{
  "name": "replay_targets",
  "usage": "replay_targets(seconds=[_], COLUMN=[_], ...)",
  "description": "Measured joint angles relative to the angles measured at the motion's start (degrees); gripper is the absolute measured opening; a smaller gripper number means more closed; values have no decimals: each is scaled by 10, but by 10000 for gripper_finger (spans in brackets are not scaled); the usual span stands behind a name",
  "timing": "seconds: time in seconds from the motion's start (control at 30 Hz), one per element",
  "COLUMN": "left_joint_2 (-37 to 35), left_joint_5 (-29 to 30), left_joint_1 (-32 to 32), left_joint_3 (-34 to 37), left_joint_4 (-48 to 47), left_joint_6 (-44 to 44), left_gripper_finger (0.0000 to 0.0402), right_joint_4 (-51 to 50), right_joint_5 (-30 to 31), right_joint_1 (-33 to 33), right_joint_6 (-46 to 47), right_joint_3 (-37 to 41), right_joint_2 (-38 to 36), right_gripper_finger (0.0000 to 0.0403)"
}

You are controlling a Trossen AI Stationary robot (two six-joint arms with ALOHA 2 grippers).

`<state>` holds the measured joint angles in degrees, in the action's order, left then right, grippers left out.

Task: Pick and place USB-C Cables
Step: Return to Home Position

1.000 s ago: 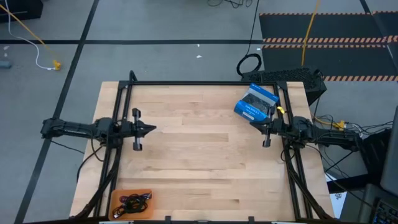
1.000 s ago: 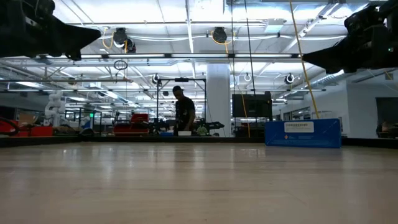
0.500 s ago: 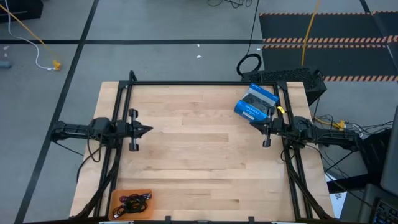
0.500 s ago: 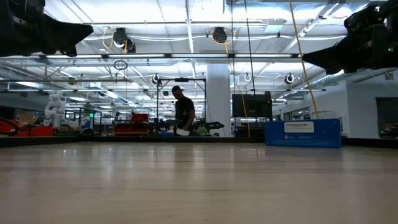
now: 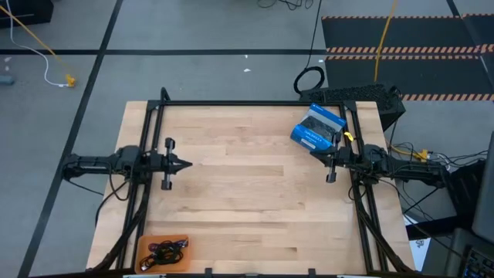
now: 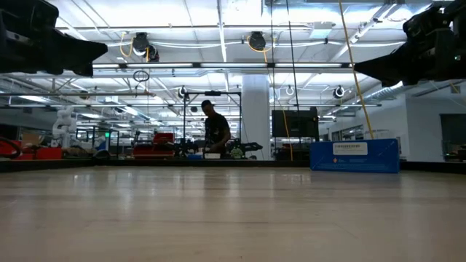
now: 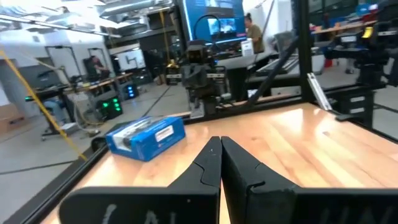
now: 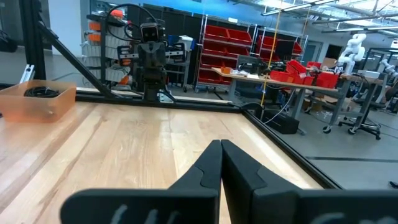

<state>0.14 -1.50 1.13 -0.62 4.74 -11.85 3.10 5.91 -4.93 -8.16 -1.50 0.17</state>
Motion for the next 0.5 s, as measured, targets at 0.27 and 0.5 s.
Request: replay_targets(seconds=[0.27, 0.5], left_joint_2=[1, 10], left_joint_5=[-12, -11], left_joint_1=[-15, -15], left_joint_3=[0, 0], left_joint_4=[-39, -32], left_joint_6=[35, 19], left_gripper_finger=[11, 20], right_joint_4=[0, 0], right_joint_5=[0, 0], right_joint_1=[0, 0], right_joint_6=[0, 0], right_joint_3=[0, 0], right_joint_2=[0, 0], right_gripper_finger=[0, 0])
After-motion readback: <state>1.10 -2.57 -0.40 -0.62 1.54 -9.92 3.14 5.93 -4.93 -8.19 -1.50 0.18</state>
